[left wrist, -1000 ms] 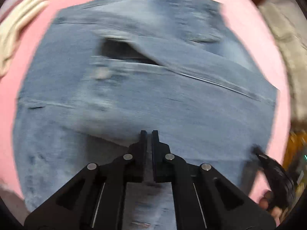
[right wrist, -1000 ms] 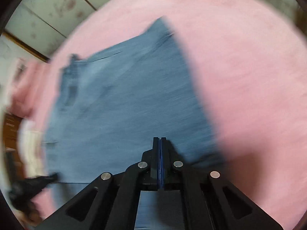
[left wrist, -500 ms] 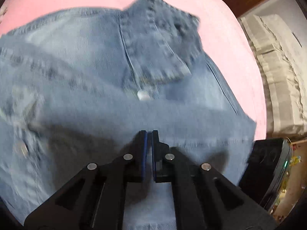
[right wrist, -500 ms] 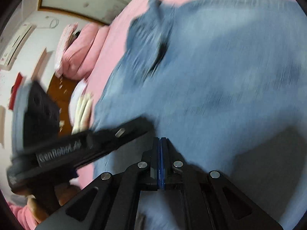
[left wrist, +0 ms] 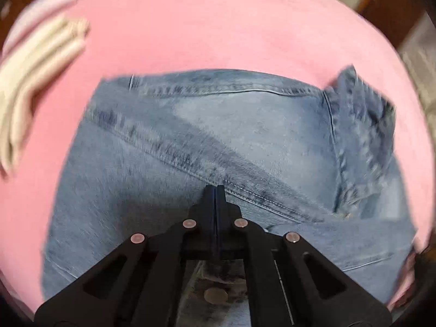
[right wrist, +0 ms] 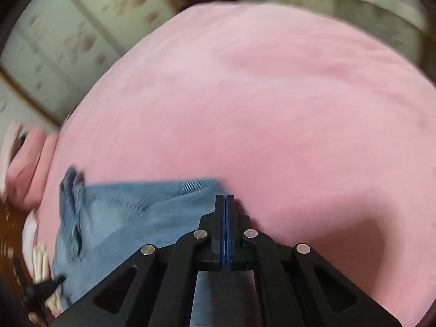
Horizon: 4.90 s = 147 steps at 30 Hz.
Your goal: Fold large clothes
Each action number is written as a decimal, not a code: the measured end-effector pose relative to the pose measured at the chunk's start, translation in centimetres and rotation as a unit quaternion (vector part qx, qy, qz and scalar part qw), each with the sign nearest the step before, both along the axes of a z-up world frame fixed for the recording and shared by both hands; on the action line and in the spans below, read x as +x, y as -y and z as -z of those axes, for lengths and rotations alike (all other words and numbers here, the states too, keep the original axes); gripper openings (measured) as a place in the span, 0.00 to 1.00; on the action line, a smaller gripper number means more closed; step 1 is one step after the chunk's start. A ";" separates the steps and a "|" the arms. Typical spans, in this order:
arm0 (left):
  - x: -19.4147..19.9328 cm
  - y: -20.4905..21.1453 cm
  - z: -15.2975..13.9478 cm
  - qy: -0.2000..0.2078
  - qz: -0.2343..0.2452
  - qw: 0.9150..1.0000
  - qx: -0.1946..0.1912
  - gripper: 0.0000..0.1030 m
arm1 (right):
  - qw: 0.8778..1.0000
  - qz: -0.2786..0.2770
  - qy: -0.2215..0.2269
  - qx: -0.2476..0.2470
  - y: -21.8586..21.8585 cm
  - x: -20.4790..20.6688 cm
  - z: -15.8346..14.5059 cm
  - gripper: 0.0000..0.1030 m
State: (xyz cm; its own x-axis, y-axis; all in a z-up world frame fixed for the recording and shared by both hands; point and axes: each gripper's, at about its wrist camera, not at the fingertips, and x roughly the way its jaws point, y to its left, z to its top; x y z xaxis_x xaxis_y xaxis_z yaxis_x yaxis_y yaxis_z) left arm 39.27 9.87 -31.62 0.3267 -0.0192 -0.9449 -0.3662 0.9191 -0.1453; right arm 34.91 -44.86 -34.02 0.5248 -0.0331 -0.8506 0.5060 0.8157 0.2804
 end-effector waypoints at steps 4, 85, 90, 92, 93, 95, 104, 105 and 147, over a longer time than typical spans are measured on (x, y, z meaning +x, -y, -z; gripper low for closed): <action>-1.1 0.0 -1.6 0.017 0.000 1.000 -0.015 0.01 | 0.999 0.025 0.015 -0.028 -1.1 -2.6 -2.2 0.00; -34.9 2.6 -21.5 0.029 0.170 0.985 0.010 0.68 | 0.973 -0.214 -0.090 0.008 -29.1 -32.4 -21.1 0.81; -39.7 2.6 -23.2 0.039 0.175 0.983 0.035 0.68 | 0.981 -0.184 -0.060 -0.009 -27.4 -38.0 -23.3 0.81; -41.5 2.4 -23.4 0.042 0.183 0.981 0.049 0.68 | 0.983 -0.175 -0.050 -0.016 -26.7 -40.5 -24.0 0.85; -42.6 2.2 -23.5 0.046 0.188 0.979 0.058 0.68 | 0.984 -0.170 -0.045 -0.021 -26.3 -41.9 -24.2 0.85; -44.5 1.5 -23.5 0.051 0.189 0.978 0.078 0.68 | 0.986 -0.161 -0.044 -0.026 -25.5 -44.0 -24.2 0.85; -50.2 -4.6 -22.0 0.035 0.132 0.985 0.107 0.68 | 0.994 -0.073 -0.070 0.039 -18.9 -50.2 -21.8 0.85; -50.7 -5.5 -21.5 0.031 0.120 0.987 0.102 0.68 | 0.994 -0.068 -0.074 0.040 -18.2 -50.5 -21.6 0.85; -38.3 -16.2 -1.5 -0.151 0.101 0.983 0.039 0.68 | 0.959 -0.022 -0.224 0.173 -8.3 -38.2 1.3 0.67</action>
State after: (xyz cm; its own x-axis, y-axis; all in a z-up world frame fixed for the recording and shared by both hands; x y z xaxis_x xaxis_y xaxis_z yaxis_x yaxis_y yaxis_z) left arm 0.99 26.08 -30.13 0.0282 0.0216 -0.9994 -0.1899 0.9817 0.0159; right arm -3.33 -36.59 -35.33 0.0989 0.3057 -0.9470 0.6058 0.7365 0.3010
